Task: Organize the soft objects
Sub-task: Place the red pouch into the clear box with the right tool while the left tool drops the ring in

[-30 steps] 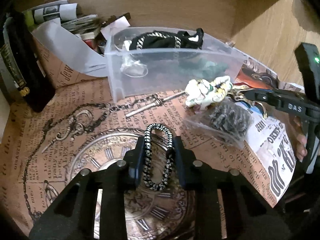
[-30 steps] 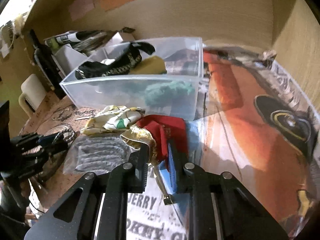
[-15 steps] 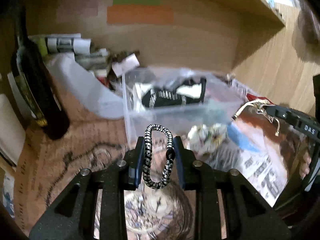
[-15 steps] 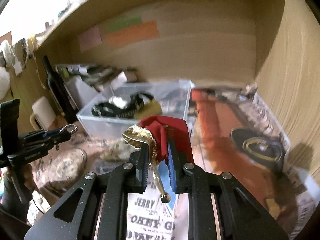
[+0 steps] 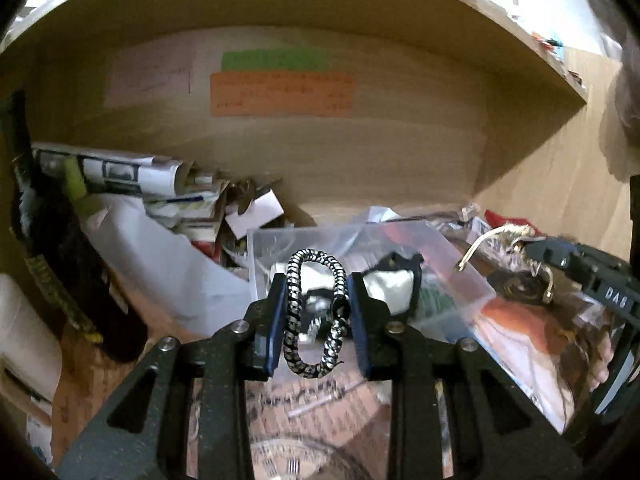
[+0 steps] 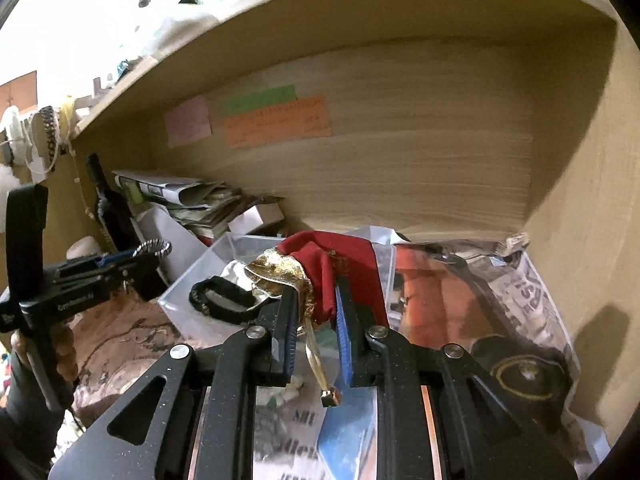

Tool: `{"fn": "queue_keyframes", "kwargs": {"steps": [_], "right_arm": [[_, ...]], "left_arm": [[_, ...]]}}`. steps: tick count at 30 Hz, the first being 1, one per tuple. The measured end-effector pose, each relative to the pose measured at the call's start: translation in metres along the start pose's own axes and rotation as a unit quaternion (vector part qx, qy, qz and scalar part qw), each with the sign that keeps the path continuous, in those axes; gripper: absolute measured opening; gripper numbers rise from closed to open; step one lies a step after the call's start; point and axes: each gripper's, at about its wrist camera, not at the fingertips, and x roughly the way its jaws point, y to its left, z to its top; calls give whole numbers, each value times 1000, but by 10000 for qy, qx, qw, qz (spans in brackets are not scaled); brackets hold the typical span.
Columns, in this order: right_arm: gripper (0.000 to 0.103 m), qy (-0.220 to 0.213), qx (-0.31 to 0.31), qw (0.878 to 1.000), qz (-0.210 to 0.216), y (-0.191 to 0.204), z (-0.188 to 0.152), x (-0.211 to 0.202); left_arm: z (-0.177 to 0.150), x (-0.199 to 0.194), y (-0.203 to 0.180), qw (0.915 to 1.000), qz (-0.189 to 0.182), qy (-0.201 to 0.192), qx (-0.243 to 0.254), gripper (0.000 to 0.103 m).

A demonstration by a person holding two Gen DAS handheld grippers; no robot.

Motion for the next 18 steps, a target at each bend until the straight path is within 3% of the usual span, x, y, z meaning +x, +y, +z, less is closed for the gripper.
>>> {"fn": "queue_keyframes", "kwargs": {"steps": [12,18], "right_arm": [[16,962,57,9953,-78,-17,-14,74],[22,1165,-18,9932,-70,-14,-20,82]], "left_arm": [[4,85,8,9965,-47,808,-198,28],[1,98,5,9957,-47,905,-175,48]]}}
